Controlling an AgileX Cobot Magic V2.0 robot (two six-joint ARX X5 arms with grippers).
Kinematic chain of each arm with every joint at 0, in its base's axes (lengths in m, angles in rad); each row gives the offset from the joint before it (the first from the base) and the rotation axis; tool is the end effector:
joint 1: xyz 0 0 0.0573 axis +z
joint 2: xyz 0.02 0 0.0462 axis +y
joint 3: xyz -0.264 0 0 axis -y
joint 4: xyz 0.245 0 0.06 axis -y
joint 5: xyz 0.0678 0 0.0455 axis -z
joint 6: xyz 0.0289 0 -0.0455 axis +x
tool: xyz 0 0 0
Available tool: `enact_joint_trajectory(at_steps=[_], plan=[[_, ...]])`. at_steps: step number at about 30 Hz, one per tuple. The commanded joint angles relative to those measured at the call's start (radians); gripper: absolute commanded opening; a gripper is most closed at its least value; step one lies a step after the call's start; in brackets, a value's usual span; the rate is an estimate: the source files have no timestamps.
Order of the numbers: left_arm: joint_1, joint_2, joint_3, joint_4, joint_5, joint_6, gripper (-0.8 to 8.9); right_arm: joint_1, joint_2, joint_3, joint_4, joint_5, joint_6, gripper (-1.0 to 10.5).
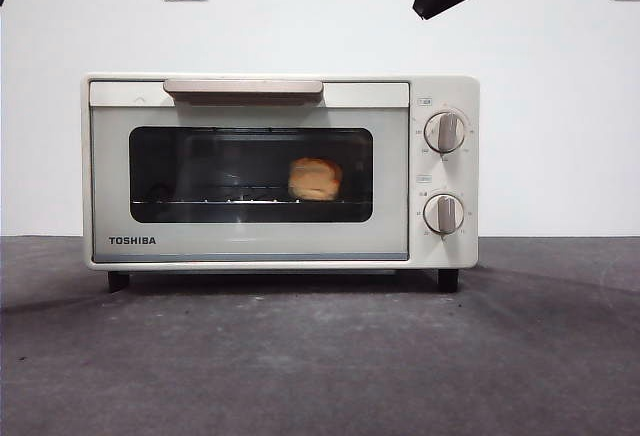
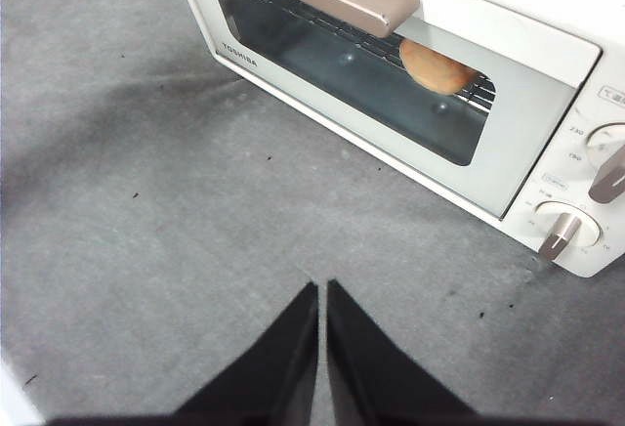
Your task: The left arm flap open the oven, the right arm pick bread and place it into oven, the left arm flap close the oven
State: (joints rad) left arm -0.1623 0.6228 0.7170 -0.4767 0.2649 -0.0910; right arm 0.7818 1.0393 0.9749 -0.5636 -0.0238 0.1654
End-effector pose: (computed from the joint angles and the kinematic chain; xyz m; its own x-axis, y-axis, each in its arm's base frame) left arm 0.1296 -0.0289 0.3046 0.8413 -0.4031 -0.3602 0.3605 0.9149 -0.1816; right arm 0.1505 0.1504 0.3184 0.5573 0.5869 -0.5874 -0.6396 0.7545 0.1470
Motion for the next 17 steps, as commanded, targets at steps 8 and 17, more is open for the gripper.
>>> enact_joint_trajectory(at_steps=[8,17], plan=[[0.081,-0.168,-0.035,0.162,-0.209,0.091,0.2,0.008,0.005,0.006,0.01,0.001,0.01,0.1],[0.17,-0.359,-0.293,0.402,-0.426,0.092,0.2,0.008,0.005,0.006,0.01,0.001,0.01,0.1]])
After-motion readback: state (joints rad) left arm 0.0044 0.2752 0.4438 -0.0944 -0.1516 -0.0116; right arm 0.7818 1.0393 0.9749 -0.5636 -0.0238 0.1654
